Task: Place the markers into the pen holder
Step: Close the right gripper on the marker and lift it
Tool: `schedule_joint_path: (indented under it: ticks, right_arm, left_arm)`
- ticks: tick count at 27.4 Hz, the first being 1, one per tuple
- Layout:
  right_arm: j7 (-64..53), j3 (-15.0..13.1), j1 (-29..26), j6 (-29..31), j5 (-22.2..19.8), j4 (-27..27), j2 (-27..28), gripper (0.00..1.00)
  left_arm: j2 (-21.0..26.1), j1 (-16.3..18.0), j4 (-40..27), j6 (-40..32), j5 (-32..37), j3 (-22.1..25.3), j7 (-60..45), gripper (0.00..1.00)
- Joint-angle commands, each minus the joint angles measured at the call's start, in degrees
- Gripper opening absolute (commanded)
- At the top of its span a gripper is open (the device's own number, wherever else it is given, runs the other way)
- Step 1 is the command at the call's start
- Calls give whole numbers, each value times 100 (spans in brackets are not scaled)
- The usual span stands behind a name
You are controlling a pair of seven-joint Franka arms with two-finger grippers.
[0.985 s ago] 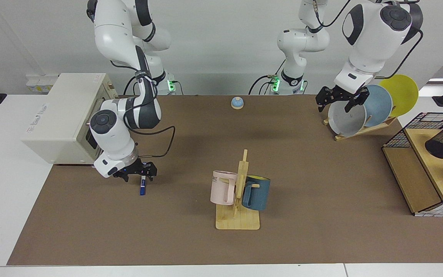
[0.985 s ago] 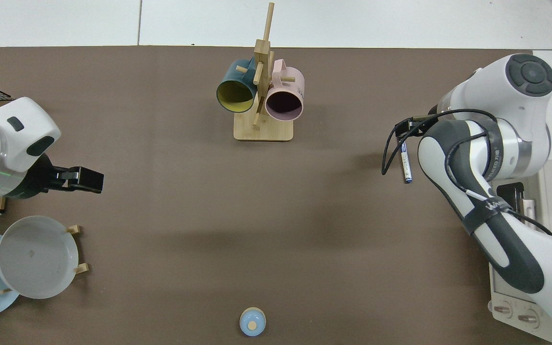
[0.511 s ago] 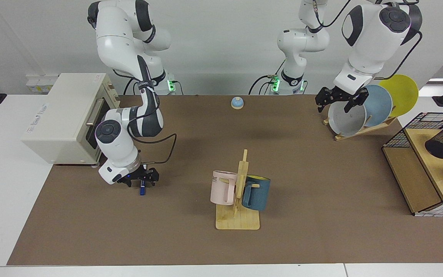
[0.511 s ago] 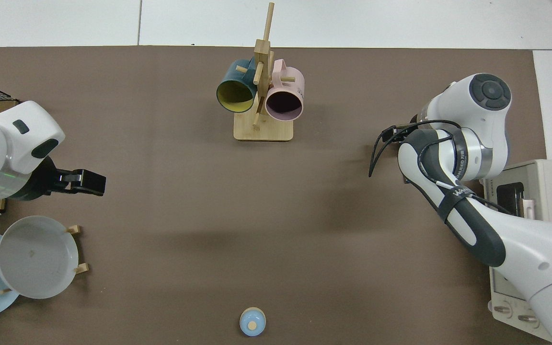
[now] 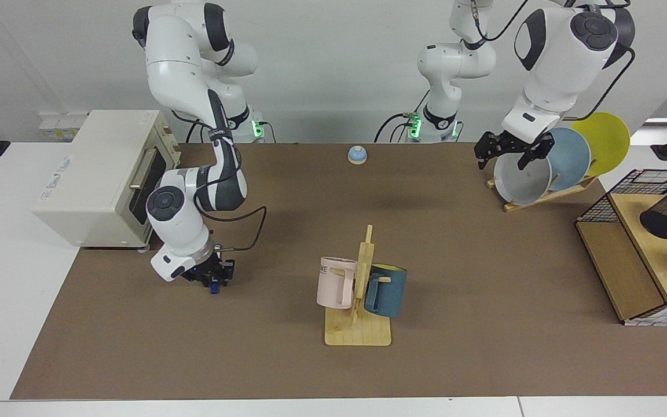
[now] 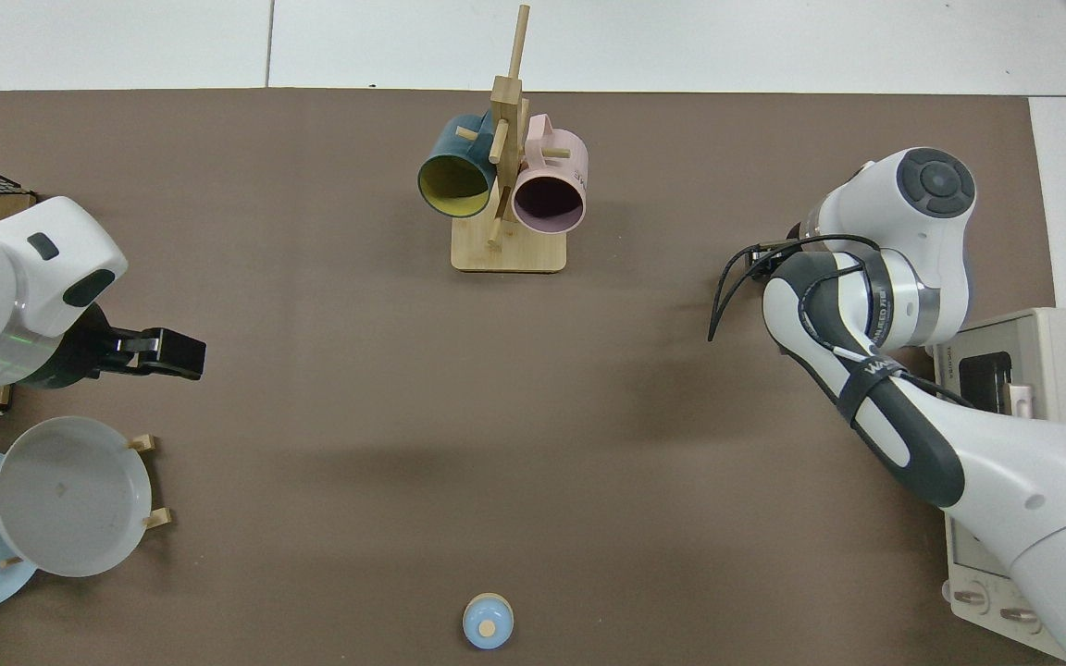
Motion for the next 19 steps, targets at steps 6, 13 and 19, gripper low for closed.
schedule_joint_path:
  ticks: [6, 13, 19]
  right_arm:
    - [86, 35, 32, 159, 21, 28, 44, 0]
    - [182, 35, 85, -8, 109, 169, -27, 0]
    - [674, 61, 199, -386, 83, 318, -193, 0]
  left_arm:
    - [-192, -18, -221, 105, -56, 22, 37, 100]
    - [-157, -36, -142, 105, -108, 4, 55, 100]
    - [-122, -36, 34, 122, -301, 4, 73, 100]
